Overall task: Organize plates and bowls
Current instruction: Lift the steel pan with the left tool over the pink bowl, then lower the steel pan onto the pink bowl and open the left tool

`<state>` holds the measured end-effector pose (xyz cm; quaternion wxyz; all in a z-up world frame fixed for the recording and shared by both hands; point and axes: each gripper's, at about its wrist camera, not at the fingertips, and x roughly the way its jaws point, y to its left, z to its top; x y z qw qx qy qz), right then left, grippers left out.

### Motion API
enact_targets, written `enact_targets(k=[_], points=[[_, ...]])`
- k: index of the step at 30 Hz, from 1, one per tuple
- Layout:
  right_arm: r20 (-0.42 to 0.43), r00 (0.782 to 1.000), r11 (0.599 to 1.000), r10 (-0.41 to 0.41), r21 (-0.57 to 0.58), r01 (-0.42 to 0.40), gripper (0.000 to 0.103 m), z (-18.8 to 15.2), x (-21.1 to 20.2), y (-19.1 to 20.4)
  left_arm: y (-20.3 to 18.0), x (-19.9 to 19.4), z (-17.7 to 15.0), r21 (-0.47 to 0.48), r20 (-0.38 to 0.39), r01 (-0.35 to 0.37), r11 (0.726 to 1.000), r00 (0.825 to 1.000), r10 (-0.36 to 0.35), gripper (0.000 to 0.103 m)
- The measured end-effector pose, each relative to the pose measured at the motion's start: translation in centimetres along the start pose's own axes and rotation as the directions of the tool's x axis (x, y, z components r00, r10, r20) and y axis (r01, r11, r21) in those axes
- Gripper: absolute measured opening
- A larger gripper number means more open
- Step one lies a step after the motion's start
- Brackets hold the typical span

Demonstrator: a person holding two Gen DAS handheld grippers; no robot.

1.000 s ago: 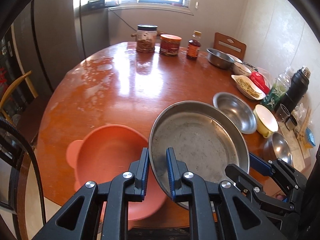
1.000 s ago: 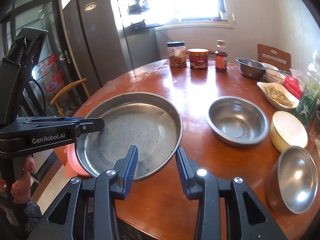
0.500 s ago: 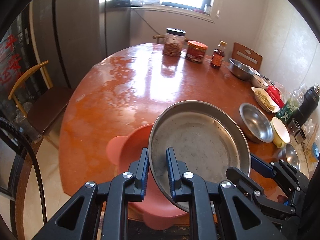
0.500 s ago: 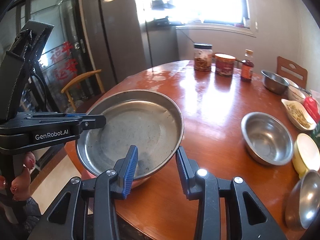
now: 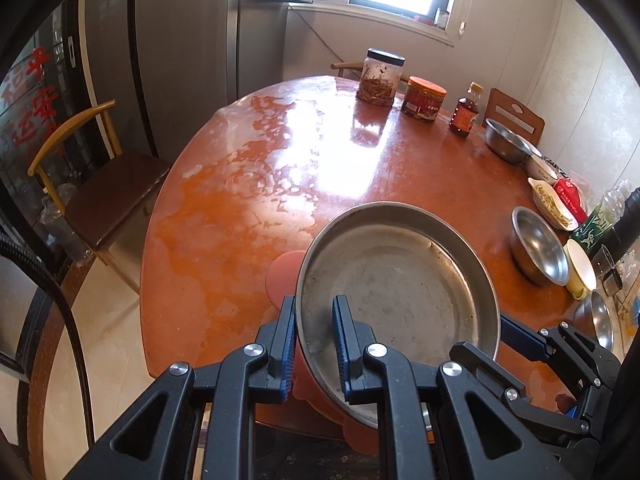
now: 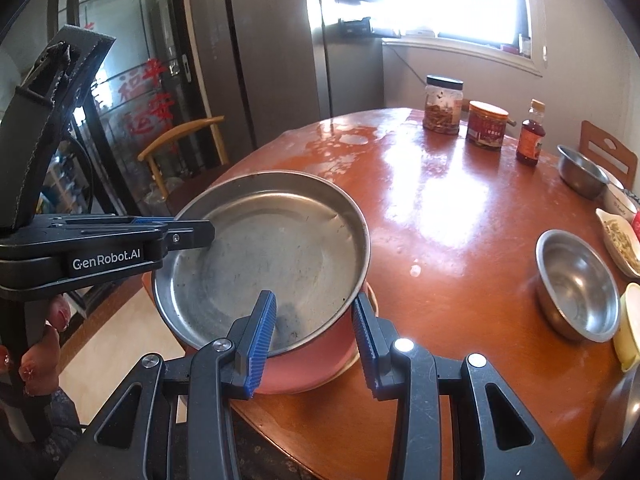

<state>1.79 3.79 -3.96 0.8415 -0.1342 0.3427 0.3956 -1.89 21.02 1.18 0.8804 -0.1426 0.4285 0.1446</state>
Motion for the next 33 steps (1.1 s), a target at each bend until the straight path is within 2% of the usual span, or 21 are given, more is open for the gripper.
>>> enact_targets(k=[15, 33], points=[[-0.068, 0.997, 1.0, -0.025, -0.001, 0.025, 0.041, -1.2, 2.3, -0.1, 0.2, 2.2, -0.4, 0.006, -0.04, 0.019, 1.0, 0.999, -0.018, 0.017], [-0.059, 0.996, 0.994, -0.067, -0.092, 0.062, 0.042, -1.7, 2.3, 1.3, 0.6, 2.2, -0.2, -0.004, -0.046, 0.029, 1.0, 0.998, -0.029, 0.017]])
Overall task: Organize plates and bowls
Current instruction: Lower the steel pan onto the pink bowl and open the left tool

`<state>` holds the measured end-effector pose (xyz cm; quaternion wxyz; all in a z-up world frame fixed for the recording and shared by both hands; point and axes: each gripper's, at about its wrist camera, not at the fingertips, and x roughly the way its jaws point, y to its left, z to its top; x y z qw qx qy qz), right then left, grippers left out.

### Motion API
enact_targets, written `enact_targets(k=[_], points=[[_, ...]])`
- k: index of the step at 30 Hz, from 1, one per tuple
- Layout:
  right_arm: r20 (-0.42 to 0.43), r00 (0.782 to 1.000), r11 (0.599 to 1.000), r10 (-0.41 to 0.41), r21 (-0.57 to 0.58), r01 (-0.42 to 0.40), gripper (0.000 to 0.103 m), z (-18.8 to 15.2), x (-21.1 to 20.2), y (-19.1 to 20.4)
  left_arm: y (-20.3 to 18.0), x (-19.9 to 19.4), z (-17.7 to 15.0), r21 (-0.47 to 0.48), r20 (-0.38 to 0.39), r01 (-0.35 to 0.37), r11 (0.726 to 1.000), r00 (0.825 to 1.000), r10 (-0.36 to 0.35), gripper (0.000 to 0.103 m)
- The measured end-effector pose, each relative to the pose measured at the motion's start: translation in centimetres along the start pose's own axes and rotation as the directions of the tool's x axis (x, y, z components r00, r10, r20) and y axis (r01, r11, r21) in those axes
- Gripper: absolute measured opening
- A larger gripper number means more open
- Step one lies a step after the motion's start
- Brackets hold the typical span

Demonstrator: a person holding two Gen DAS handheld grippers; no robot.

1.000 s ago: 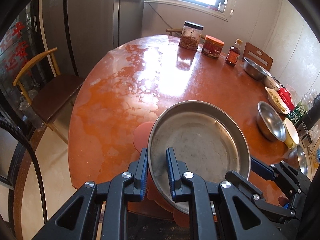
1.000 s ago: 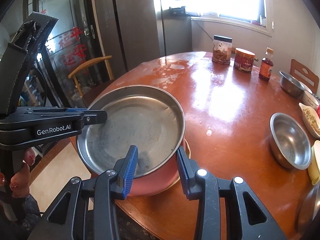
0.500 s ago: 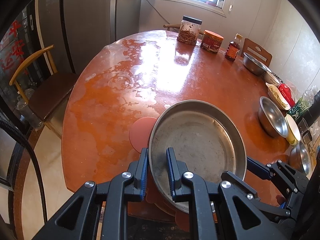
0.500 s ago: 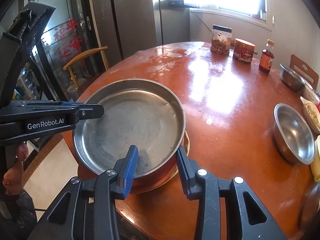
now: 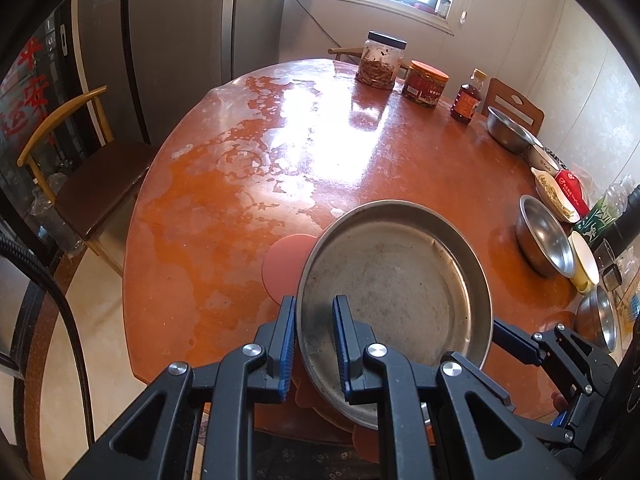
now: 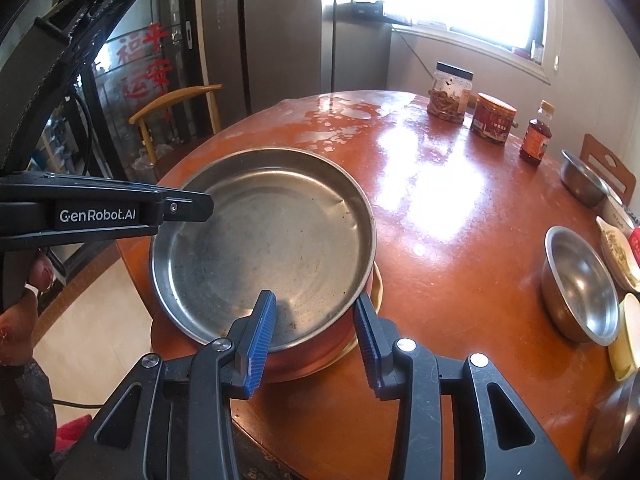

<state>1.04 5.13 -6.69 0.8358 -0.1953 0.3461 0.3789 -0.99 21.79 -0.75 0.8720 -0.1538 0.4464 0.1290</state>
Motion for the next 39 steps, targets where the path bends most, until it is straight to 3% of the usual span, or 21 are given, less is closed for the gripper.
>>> enact_targets(k=[20, 39], points=[[-0.002, 1.0, 1.0, -0.016, -0.014, 0.016, 0.045, 0.1, 0.2, 0.3, -0.2, -0.3, 0.0, 0.01, 0.008, 0.004, 1.0, 1.0, -0.004, 0.018], [0.01, 1.0, 1.0, 0.009, 0.026, -0.01, 0.056, 0.0, -0.6, -0.3, -0.2, -1.2, 0.0, 0.002, 0.025, -0.001, 1.0, 1.0, 0.001, 0.022]])
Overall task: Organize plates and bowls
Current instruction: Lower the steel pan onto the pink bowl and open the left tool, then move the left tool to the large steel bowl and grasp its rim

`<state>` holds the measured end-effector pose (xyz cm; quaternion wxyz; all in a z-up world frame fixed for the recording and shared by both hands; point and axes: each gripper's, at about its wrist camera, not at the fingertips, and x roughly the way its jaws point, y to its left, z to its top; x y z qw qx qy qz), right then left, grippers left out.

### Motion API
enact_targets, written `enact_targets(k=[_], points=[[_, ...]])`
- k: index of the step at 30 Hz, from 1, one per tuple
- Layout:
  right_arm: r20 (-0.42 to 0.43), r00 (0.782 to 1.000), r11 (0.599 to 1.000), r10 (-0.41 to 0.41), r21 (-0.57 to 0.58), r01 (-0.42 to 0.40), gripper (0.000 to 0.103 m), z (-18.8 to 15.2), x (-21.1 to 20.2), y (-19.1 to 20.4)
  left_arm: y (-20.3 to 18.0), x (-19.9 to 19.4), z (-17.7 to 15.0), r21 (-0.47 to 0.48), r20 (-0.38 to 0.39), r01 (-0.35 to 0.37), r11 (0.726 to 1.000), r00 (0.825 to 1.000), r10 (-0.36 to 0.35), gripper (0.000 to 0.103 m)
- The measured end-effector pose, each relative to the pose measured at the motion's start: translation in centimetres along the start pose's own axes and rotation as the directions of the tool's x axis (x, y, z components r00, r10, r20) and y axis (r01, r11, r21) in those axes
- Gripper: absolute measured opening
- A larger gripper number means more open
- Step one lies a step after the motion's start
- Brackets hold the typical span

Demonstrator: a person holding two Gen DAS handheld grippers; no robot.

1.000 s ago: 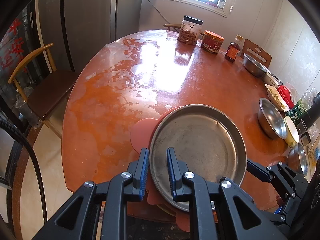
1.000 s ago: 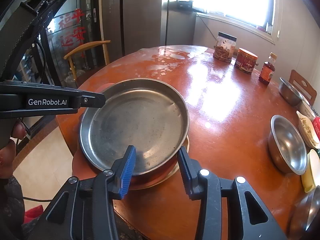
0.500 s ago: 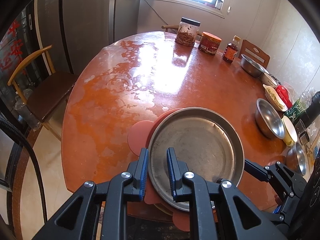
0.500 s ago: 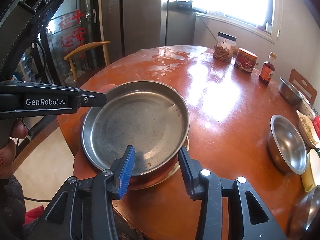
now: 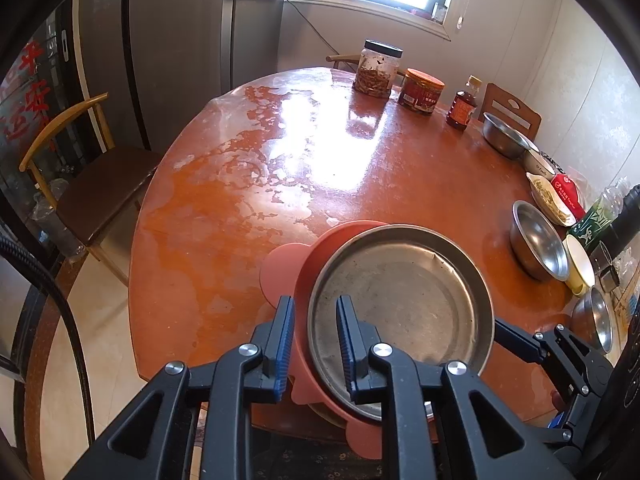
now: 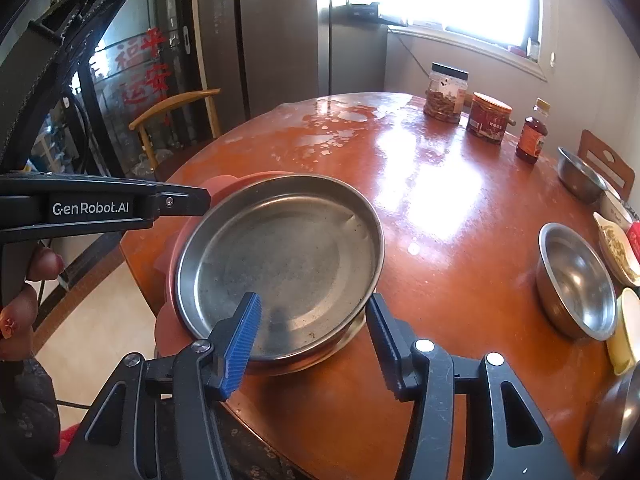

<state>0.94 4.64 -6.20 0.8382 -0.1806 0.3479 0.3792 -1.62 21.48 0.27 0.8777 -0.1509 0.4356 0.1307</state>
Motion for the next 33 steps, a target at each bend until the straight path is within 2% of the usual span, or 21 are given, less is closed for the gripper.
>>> enact_targets(k=[4, 8, 17, 21, 33], points=[[0.001, 1.0, 1.0, -0.003, 0.007, 0.003, 0.057, -0.1, -0.2, 0.0, -0.1, -0.2, 0.0, -0.001, 0.005, 0.001, 1.0, 1.0, -0.001, 0.024], [0.016, 1.0, 1.0, -0.01, 0.018, 0.01, 0.057, 0.0, -0.6, -0.2, -0.2, -0.7, 0.0, 0.0, 0.016, 0.005, 1.0, 1.0, -0.005, 0.033], [0.036, 0.999, 0.999, -0.025, 0.047, 0.023, 0.062, -0.1, -1.5, -1.0, -0.7, -1.2, 0.2, -0.002, 0.034, 0.012, 1.0, 0.999, -0.012, 0.036], [0.051, 0.998, 0.998, -0.034, 0.063, 0.031, 0.064, -0.1, -2.1, -1.7, -1.4, -1.6, 0.3, 0.005, 0.045, 0.016, 1.0, 0.999, -0.016, 0.046], [0.091, 0.993, 0.989, -0.07, 0.136, 0.057, 0.066, -1.2, -4.8, -4.5, -5.2, -2.2, 0.7, 0.051, 0.059, 0.039, 0.998, 0.997, -0.042, 0.048]])
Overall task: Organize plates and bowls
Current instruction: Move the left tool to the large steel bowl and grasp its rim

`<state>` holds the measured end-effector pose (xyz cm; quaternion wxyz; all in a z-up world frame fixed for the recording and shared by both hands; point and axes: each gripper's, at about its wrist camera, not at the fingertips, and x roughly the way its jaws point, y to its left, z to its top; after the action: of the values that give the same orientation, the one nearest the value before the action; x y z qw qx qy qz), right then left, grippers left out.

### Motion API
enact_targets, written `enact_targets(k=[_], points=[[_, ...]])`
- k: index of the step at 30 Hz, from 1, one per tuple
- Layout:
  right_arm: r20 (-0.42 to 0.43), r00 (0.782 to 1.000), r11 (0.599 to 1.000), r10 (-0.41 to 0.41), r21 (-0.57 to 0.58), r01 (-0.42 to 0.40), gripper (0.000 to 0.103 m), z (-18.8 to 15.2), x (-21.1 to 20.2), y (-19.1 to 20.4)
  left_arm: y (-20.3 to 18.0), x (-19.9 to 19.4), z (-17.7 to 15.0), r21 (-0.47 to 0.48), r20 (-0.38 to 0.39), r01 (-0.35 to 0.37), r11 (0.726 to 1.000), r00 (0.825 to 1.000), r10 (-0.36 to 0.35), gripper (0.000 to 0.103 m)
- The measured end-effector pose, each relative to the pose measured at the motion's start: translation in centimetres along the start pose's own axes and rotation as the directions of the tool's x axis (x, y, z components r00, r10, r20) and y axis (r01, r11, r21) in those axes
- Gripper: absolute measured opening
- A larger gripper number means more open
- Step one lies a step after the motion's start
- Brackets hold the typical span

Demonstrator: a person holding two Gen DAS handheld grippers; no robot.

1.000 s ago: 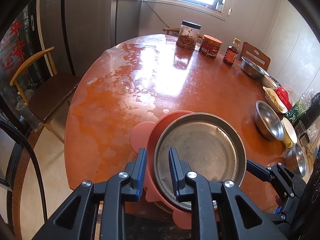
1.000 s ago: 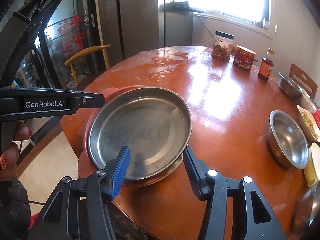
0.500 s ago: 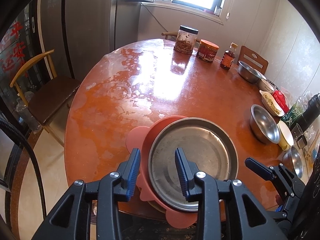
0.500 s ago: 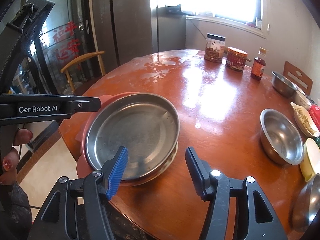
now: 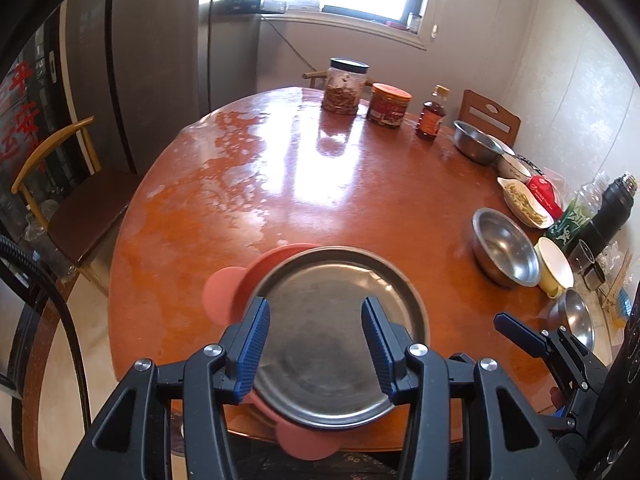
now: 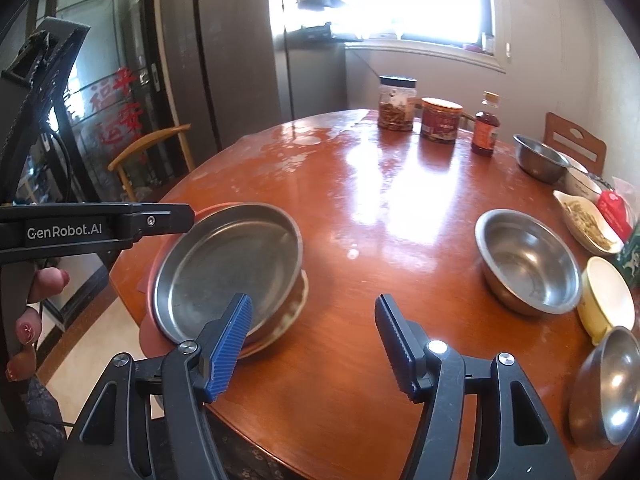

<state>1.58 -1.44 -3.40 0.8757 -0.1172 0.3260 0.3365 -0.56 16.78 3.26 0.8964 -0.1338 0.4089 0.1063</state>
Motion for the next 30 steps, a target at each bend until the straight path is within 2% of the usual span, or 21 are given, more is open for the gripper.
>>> enact_targets(k=[13, 20, 30], points=[[0.045, 0.997, 0.989, -0.066, 0.138, 0.059, 0.066, -0.6, -3.6, -7.4, -7.9, 1.1, 1.1, 0.101, -0.021, 0.052, 0.994, 0.999, -0.05, 0.048], [0.054, 0.993, 0.981, -0.106, 0.167, 0.095, 0.066, -0.5, -5.5, -11.5, -12.7, 2.7, 2.0, 0.14, -0.051, 0.08, 0.987, 0.996, -0.073, 0.048], [0.054, 0.985, 0.969, -0.162, 0.199, 0.148, 0.066, 0.7, -6.9, -17.8, -18.3, 6.5, 3.0, 0.134, -0.129, 0.138, 0.981, 0.984, -0.121, 0.048]])
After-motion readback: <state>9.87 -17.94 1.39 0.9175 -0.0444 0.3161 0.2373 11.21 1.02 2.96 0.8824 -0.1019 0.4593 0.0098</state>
